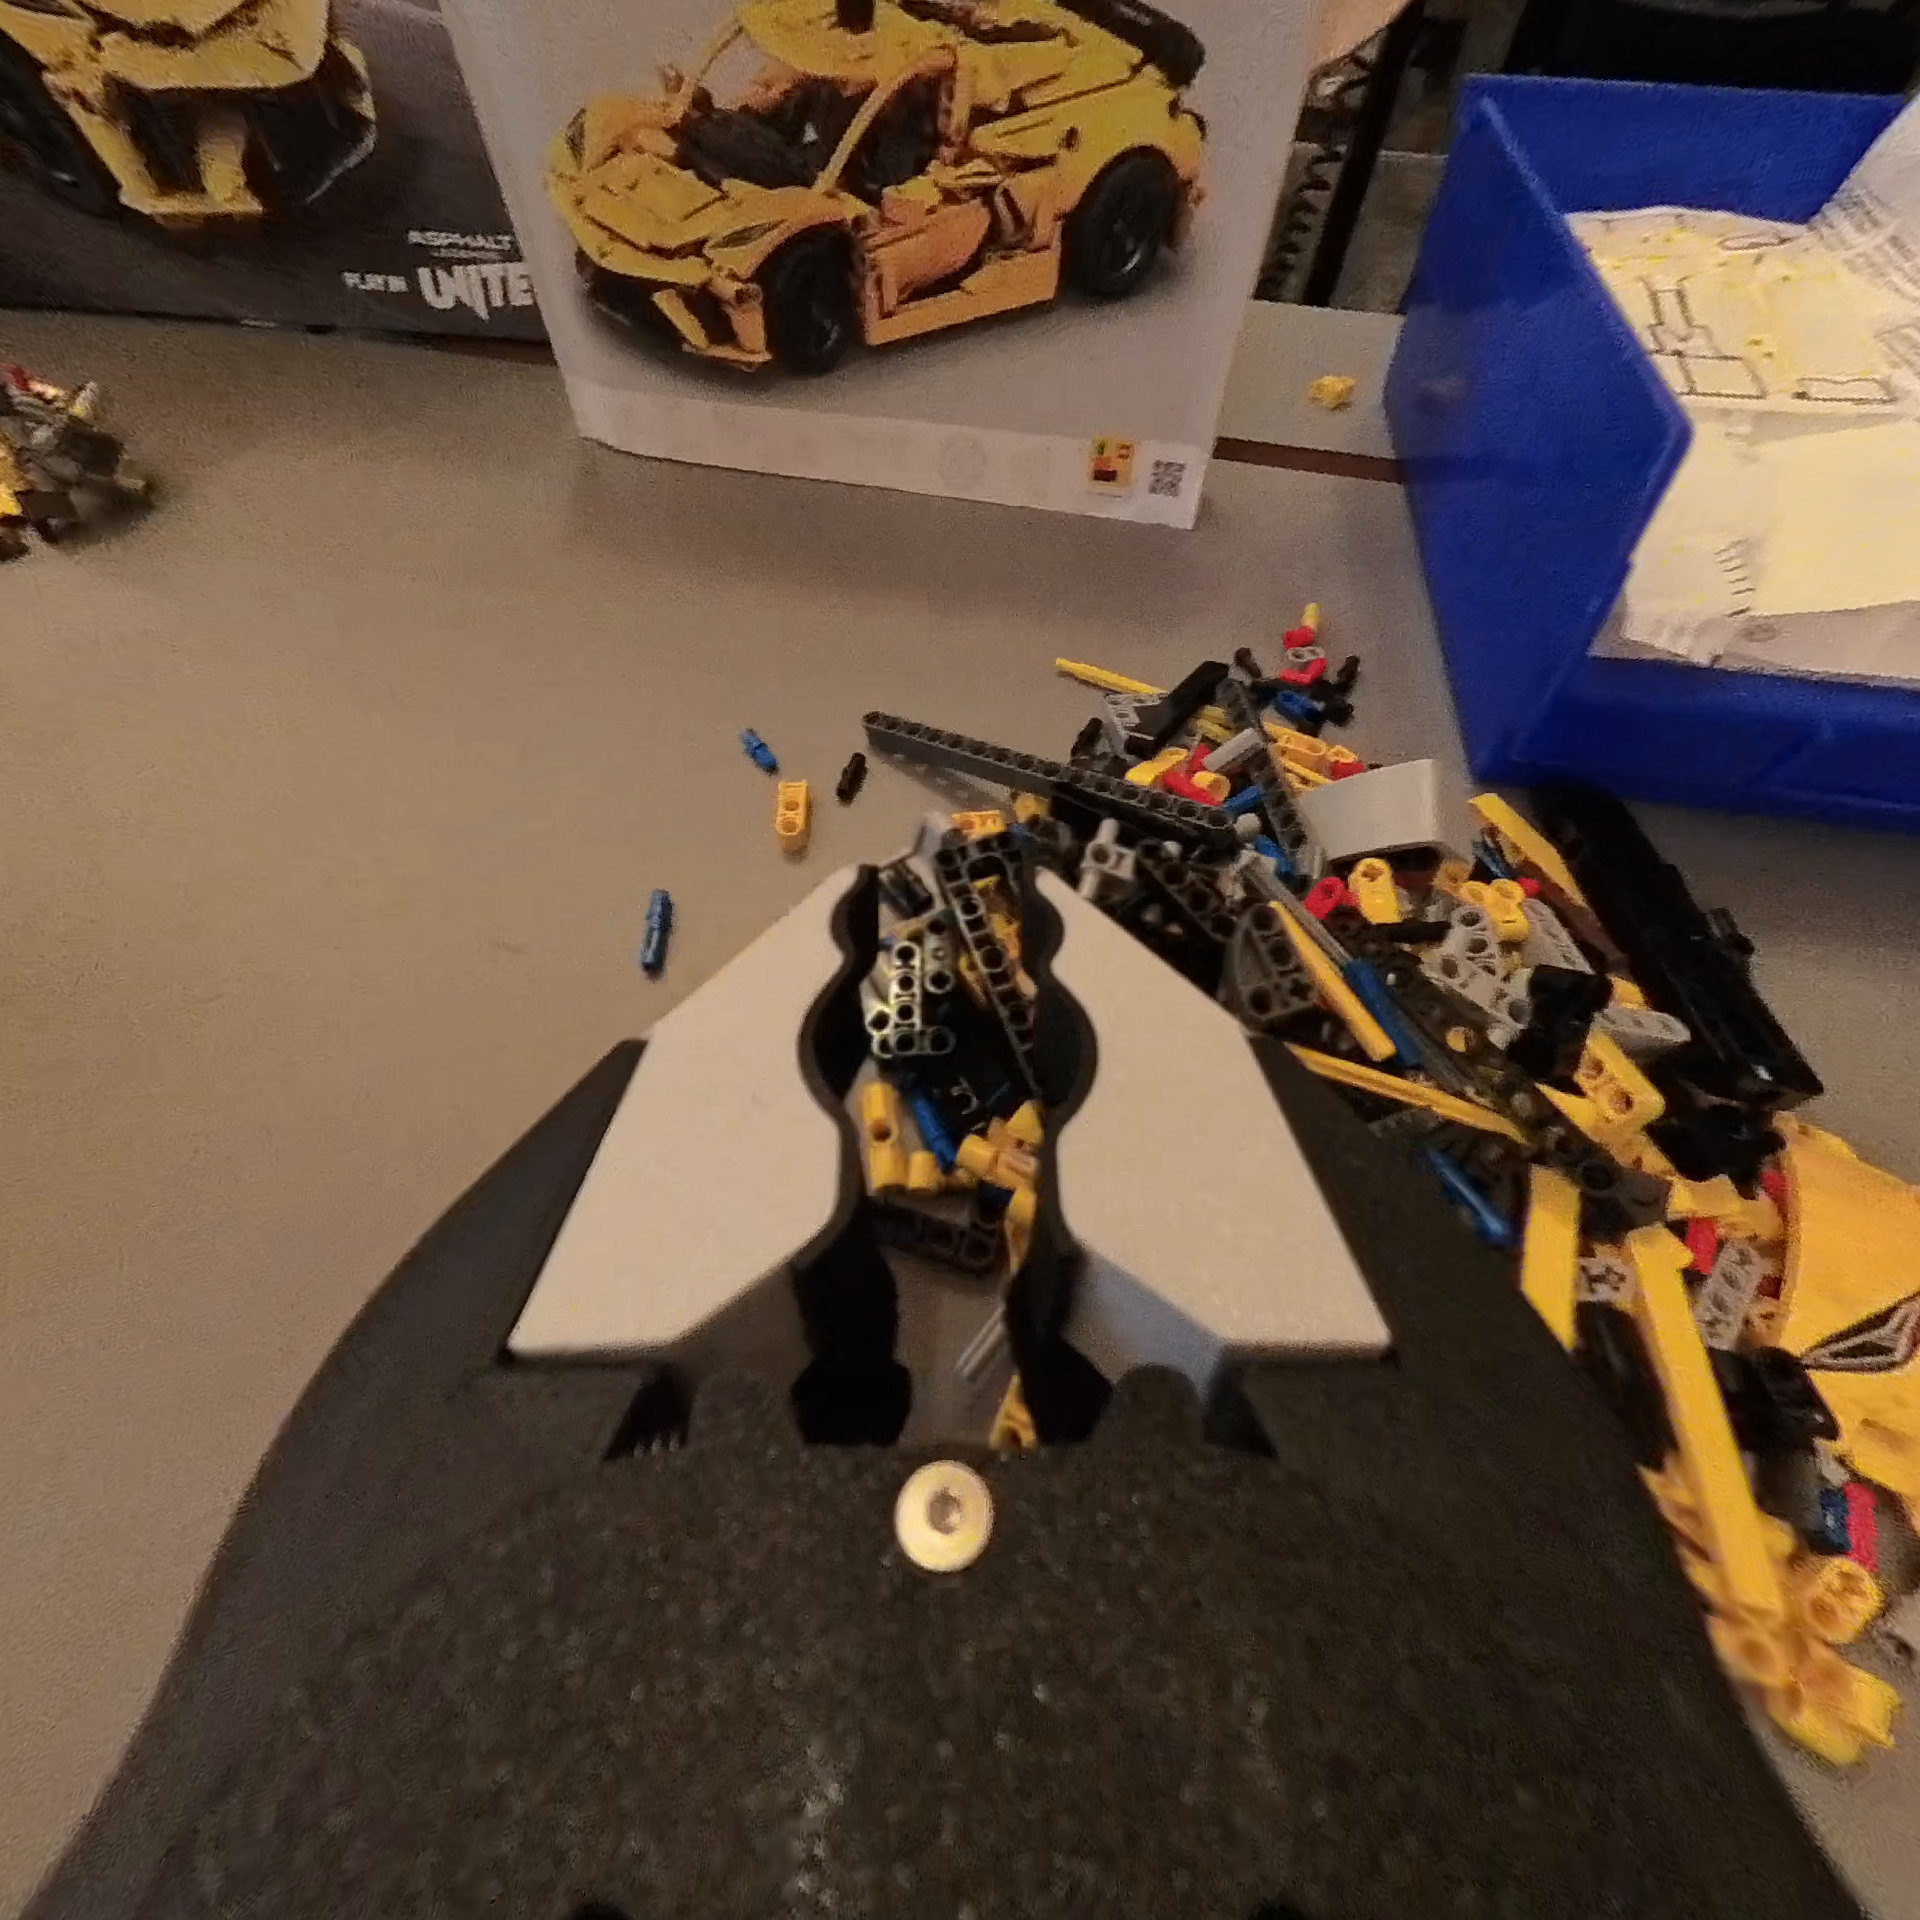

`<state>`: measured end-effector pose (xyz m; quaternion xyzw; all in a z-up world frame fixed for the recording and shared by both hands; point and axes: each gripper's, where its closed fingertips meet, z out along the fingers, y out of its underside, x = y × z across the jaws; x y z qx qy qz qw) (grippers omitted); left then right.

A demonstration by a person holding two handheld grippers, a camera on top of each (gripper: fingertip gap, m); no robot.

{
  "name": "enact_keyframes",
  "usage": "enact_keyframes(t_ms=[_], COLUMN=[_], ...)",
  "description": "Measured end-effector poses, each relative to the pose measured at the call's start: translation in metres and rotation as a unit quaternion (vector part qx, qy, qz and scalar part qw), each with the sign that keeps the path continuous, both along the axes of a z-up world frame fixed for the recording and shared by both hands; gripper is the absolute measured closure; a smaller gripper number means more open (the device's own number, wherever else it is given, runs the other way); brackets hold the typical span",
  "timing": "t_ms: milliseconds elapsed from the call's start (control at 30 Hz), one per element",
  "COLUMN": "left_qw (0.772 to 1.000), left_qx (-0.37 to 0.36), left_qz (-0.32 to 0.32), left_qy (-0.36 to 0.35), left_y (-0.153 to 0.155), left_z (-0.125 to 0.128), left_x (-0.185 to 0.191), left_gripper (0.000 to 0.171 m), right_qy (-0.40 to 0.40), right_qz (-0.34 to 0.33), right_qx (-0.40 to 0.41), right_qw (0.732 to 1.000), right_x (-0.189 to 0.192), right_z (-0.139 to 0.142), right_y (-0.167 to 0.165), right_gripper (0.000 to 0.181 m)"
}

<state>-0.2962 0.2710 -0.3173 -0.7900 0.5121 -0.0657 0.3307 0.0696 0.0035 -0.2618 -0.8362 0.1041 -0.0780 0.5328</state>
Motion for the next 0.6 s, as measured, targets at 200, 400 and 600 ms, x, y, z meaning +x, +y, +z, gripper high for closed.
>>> enact_keyframes(t_ms=[200,400,600], left_qw=[0.998,0.993,0.990], left_qx=[0.054,0.092,0.052], left_qz=[0.011,0.000,0.022], left_qy=[-0.041,-0.068,-0.126], left_y=[0.004,-0.004,-0.022], left_z=[0.047,0.106,0.113], left_x=[0.005,-0.001,-0.056], left_gripper=[0.140,0.139,0.140], right_qy=[0.077,0.047,-0.022], right_qz=[0.127,0.139,0.119], right_qx=[-0.046,-0.165,-0.213], right_qw=[0.988,0.975,0.970], right_x=[-0.064,-0.079,-0.066], right_z=[-0.017,-0.052,-0.059], right_y=[0.016,0.043,0.045], right_gripper=[0.156,0.150,0.178])
